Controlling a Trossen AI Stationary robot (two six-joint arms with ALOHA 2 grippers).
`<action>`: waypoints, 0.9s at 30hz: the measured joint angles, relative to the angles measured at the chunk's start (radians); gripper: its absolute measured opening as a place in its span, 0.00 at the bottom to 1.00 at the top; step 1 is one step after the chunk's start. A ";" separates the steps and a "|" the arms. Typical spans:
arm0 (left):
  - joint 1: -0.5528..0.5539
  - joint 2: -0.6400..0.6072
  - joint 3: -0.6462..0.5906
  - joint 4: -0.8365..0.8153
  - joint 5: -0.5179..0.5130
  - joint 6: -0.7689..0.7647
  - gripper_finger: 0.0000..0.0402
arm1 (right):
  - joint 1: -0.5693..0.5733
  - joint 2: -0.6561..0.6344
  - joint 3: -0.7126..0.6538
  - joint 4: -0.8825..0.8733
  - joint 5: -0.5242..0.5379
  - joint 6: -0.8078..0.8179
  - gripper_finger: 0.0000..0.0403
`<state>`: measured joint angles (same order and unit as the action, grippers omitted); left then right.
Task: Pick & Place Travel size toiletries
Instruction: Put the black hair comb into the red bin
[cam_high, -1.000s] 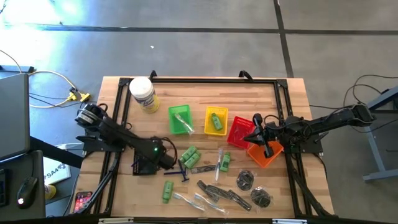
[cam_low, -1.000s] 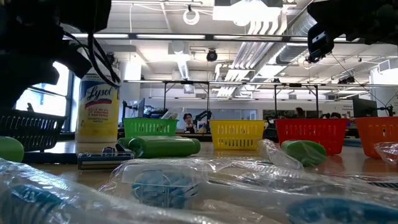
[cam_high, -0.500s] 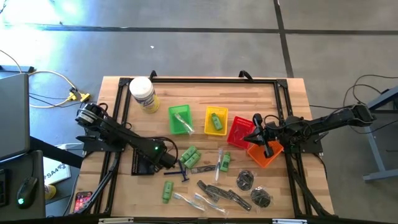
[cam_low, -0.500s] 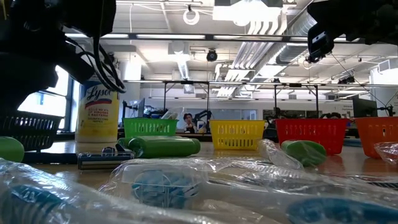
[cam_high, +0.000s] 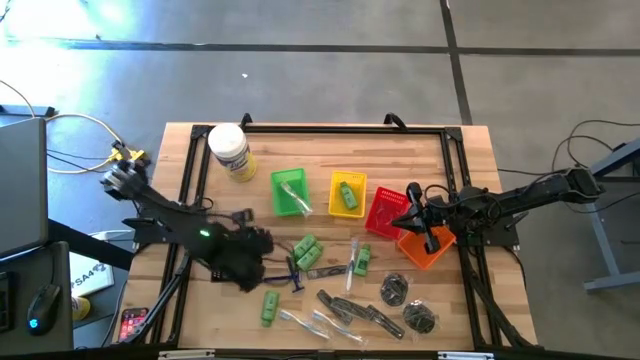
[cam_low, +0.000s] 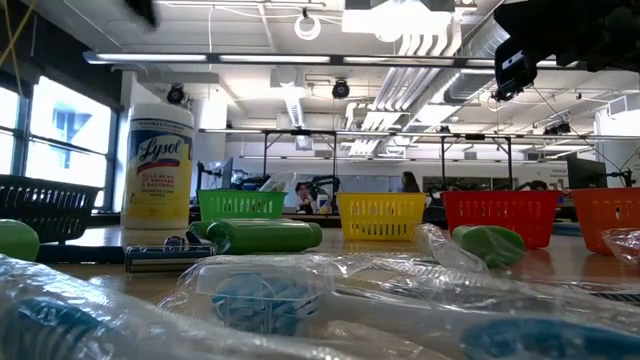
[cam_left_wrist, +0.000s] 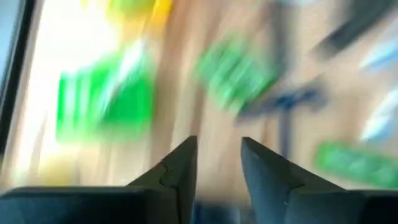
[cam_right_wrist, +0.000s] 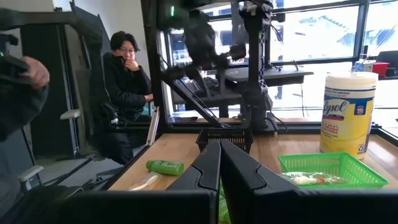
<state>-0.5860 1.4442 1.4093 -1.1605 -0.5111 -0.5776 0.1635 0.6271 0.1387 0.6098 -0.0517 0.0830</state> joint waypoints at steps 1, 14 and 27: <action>0.001 -0.044 -0.022 0.096 0.001 0.119 0.25 | 0.000 0.000 0.000 0.000 -0.001 0.000 0.01; 0.445 -0.489 -0.700 1.010 0.463 0.660 0.00 | 0.000 0.000 0.000 -0.002 0.041 -0.002 0.01; 0.488 -0.752 -1.144 1.340 0.443 0.678 0.00 | 0.000 0.000 0.000 -0.100 0.053 -0.070 0.01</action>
<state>-0.0978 0.6926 0.2650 0.1793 -0.0686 0.1009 0.1635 0.6273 0.1390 0.5101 0.0010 0.0134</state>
